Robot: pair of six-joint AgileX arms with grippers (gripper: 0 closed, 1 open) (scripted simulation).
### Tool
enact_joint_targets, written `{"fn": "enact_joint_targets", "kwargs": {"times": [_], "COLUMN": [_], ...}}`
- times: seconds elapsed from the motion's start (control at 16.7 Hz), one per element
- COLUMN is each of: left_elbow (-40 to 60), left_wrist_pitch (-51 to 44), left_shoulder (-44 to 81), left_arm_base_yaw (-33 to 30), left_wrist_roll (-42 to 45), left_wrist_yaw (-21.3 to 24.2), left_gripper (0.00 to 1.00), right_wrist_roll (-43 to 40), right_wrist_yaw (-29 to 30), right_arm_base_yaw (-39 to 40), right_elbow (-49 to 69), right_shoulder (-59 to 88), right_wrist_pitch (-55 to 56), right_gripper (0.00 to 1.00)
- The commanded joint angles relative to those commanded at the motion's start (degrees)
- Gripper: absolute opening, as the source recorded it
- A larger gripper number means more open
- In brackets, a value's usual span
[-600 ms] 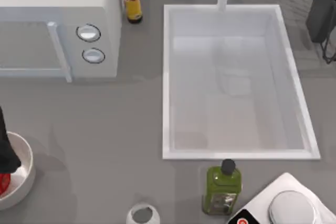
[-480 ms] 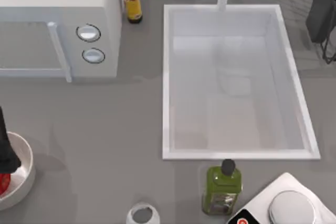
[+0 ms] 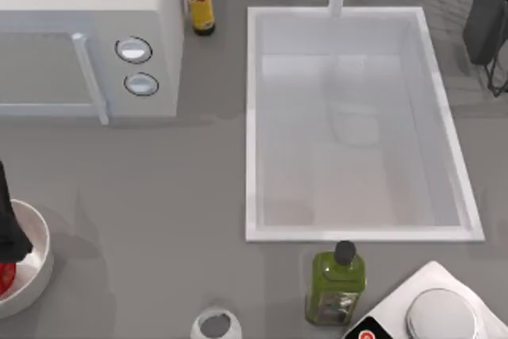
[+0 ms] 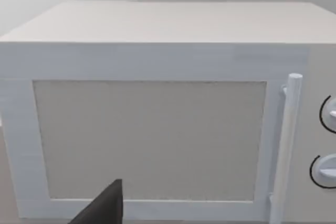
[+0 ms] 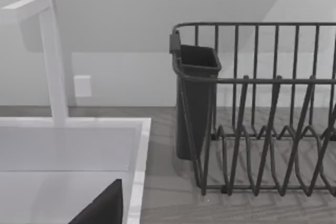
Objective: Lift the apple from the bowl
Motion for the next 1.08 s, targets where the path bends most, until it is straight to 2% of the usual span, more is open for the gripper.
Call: {"fn": "enact_joint_targets", "kwargs": {"times": [0.84, 1.08], "left_elbow": [0.1, 5.1], "left_wrist_pitch": [-0.1, -6.0], "left_shoulder": [0.1, 6.3], "left_arm_base_yaw": [0.0, 0.5], "left_wrist_roll": [0.0, 0.6], "left_wrist_yaw": [0.0, 0.0], "left_gripper": [1.00, 1.00], "right_wrist_roll": [0.0, 0.0], "right_wrist_yaw": [0.0, 0.0], "right_arm_base_yaw": [0.0, 0.0], "right_elbow": [0.0, 0.0], "right_shoulder": [0.0, 0.0], "right_wrist_pitch": [0.0, 0.0], "right_gripper": [1.00, 1.00]}}
